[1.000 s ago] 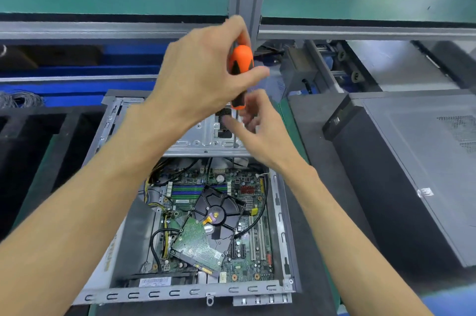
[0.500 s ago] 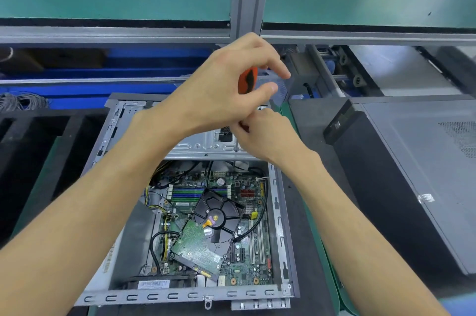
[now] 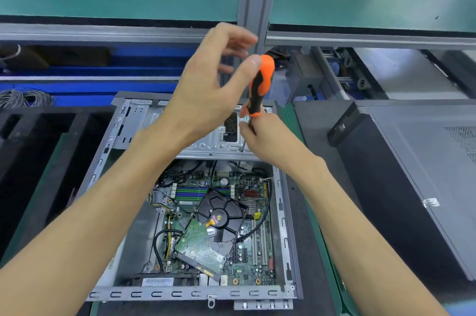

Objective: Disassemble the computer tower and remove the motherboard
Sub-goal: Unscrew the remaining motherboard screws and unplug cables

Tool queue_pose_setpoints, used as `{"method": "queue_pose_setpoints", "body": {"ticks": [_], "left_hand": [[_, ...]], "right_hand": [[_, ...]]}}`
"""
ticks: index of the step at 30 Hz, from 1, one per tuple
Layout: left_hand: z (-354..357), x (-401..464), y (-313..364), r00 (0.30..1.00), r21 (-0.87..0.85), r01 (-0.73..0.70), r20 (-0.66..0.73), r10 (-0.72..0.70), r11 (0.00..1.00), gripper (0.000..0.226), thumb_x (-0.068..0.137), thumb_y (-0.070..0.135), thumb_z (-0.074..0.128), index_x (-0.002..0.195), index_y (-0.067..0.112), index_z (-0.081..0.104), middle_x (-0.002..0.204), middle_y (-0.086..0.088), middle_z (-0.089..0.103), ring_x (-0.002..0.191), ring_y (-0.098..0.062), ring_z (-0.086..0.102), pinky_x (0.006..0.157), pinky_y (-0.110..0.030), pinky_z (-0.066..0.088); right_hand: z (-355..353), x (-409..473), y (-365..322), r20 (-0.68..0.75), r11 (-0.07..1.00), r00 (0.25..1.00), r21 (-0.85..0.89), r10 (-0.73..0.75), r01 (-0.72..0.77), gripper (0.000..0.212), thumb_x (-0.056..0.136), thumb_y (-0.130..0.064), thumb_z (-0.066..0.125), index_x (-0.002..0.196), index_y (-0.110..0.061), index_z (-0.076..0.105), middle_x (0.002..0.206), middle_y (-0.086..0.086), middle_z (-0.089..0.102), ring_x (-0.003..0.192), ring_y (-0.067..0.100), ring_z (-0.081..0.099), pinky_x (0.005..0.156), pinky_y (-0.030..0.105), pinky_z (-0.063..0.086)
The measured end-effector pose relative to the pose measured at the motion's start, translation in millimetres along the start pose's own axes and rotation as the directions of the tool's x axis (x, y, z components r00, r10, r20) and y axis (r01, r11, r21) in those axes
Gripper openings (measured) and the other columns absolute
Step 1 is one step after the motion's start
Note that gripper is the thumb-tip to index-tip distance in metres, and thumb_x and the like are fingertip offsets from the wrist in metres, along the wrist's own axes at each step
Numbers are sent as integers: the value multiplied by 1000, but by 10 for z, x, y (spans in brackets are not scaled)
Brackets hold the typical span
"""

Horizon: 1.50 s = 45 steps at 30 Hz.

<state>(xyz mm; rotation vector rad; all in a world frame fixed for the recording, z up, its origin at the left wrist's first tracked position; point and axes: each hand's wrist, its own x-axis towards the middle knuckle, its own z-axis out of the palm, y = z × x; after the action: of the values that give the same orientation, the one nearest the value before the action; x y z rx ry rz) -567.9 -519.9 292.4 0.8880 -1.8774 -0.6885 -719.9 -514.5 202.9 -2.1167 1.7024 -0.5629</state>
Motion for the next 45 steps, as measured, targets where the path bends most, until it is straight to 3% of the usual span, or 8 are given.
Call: {"method": "queue_pose_setpoints", "body": {"ticks": [6, 9, 17, 22, 28, 32, 39, 45], "left_hand": [[5, -141, -103, 989, -16, 62, 136, -59, 998, 36, 97, 22, 57, 132, 17, 51, 122, 5, 61, 116, -9, 57, 95, -33, 50], [42, -95, -87, 979, -3, 42, 198, -40, 999, 49, 96, 19, 58, 143, 22, 43, 118, 3, 64, 111, -11, 59, 94, -26, 50], [115, -53, -101, 998, 164, 64, 6, -66, 984, 54, 75, 55, 75, 107, 23, 45, 91, 3, 57, 77, -12, 55, 66, -27, 50], [63, -207, -256, 957, -37, 286, -46, -288, 957, 36, 99, 40, 44, 82, 12, 59, 68, -4, 59, 60, -20, 56, 56, -33, 46], [232, -902, -748, 382, 50, 888, 476, -792, 458, 31, 106, 22, 39, 108, 0, 60, 93, -17, 70, 77, -21, 70, 66, -35, 61], [652, -1139, -1080, 254, -462, 886, 393, -884, 49, 28, 105, 10, 41, 129, -3, 47, 122, -28, 57, 107, -36, 62, 82, -41, 56], [916, -974, -1307, 310, -694, 716, 409, -858, -72, 31, 101, 1, 41, 93, 4, 71, 81, -14, 73, 73, -25, 64, 67, -31, 52], [930, -983, -1337, 283, -577, 812, 514, -810, -83, 31, 103, 2, 29, 84, 9, 53, 64, 0, 33, 53, -10, 21, 45, -21, 18]], "right_hand": [[-68, 57, -27, 110, 998, 993, 24, 48, -51, 34, 96, -14, 51, 128, -10, 40, 65, -1, 51, 58, 12, 52, 50, 27, 38], [-110, 65, 0, 158, 999, 987, 17, 40, -43, 11, 93, -12, 53, 93, -17, 44, 61, -5, 46, 48, 3, 51, 43, 18, 29], [60, -50, -38, -13, 1000, 1000, 5, -15, 15, 42, 104, -20, 50, 73, -32, 24, 59, -5, 41, 52, 6, 38, 47, 24, 20], [-39, -85, -19, 0, 992, 1000, 123, 2, -2, 7, 101, -14, 43, 103, -21, 44, 61, 0, 49, 56, 25, 50, 55, 40, 40], [-191, -7, -49, -132, 960, 991, 278, 7, 30, 12, 97, -14, 40, 98, -26, 40, 54, -8, 45, 44, 12, 36, 49, 33, 32], [-295, 71, -63, -176, 930, 982, 366, 63, 6, 25, 99, -10, 39, 89, -33, 37, 51, -12, 38, 42, 8, 30, 47, 28, 30], [-367, 58, -22, -242, 890, 957, 454, 160, -34, 16, 99, -6, 38, 92, -20, 39, 54, -13, 35, 41, 4, 31, 43, 18, 26], [-581, 36, 167, -468, 834, 804, 549, 367, -60, 19, 99, -7, 36, 86, -20, 40, 61, -10, 42, 46, -2, 37, 48, 17, 33]]}}
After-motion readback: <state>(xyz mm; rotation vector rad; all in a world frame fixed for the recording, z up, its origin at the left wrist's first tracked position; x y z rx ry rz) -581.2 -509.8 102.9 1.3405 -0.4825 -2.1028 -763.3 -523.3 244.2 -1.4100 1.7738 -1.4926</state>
